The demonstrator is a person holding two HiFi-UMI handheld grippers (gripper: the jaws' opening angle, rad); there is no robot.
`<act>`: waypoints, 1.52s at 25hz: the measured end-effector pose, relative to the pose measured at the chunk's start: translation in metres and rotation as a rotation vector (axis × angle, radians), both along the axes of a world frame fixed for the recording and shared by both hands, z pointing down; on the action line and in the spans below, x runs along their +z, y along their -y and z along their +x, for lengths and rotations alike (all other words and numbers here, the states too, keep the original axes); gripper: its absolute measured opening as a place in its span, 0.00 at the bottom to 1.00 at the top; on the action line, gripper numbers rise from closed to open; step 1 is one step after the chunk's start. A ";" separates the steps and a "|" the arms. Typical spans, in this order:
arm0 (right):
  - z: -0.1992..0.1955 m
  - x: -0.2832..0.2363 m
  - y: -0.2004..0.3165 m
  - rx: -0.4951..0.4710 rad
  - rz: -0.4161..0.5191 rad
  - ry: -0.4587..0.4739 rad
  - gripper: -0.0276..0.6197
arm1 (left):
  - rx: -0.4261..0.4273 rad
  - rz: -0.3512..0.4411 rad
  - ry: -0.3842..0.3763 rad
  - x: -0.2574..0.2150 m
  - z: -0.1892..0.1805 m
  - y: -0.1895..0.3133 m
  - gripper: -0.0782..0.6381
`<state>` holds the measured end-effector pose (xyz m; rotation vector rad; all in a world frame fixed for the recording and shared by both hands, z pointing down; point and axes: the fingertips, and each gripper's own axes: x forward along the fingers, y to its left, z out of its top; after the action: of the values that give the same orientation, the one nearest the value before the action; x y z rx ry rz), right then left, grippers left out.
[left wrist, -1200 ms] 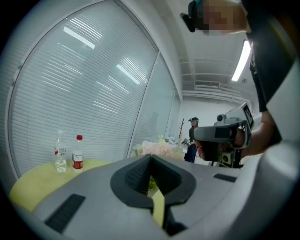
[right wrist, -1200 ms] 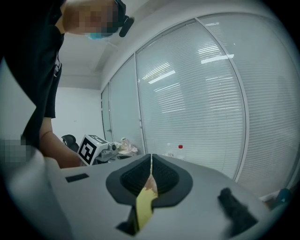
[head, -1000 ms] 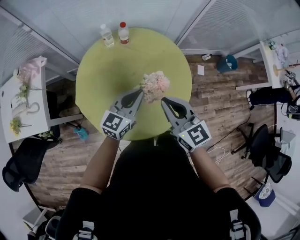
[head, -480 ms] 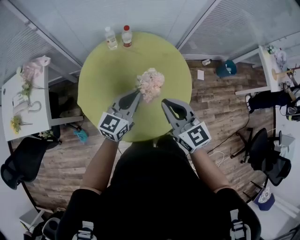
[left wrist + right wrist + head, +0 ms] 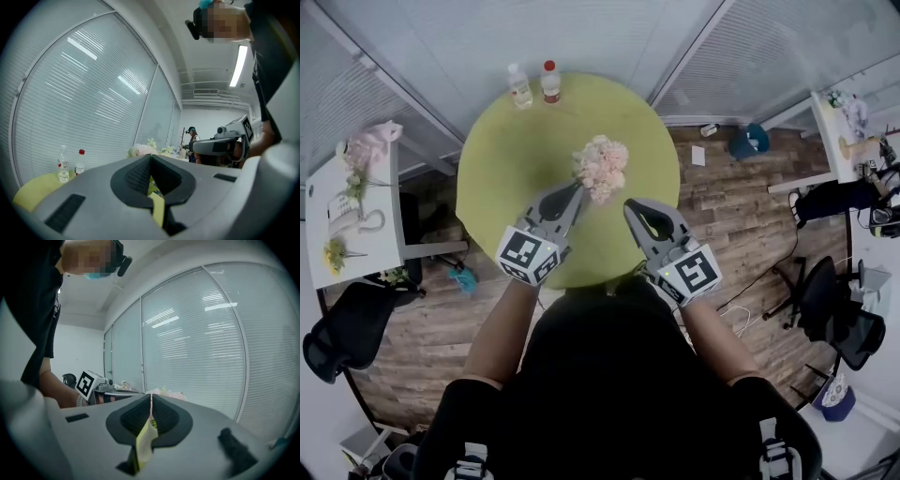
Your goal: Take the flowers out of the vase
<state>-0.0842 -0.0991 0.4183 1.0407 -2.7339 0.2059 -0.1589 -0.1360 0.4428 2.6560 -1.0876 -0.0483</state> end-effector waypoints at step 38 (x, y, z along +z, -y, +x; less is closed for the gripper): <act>0.001 -0.011 -0.005 -0.019 0.030 0.022 0.07 | -0.072 0.101 -0.043 -0.056 -0.018 -0.011 0.12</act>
<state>-0.0828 -0.0943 0.4073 1.0257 -2.7736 0.1745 -0.1771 -0.1246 0.3865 2.6890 -1.1970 -0.1785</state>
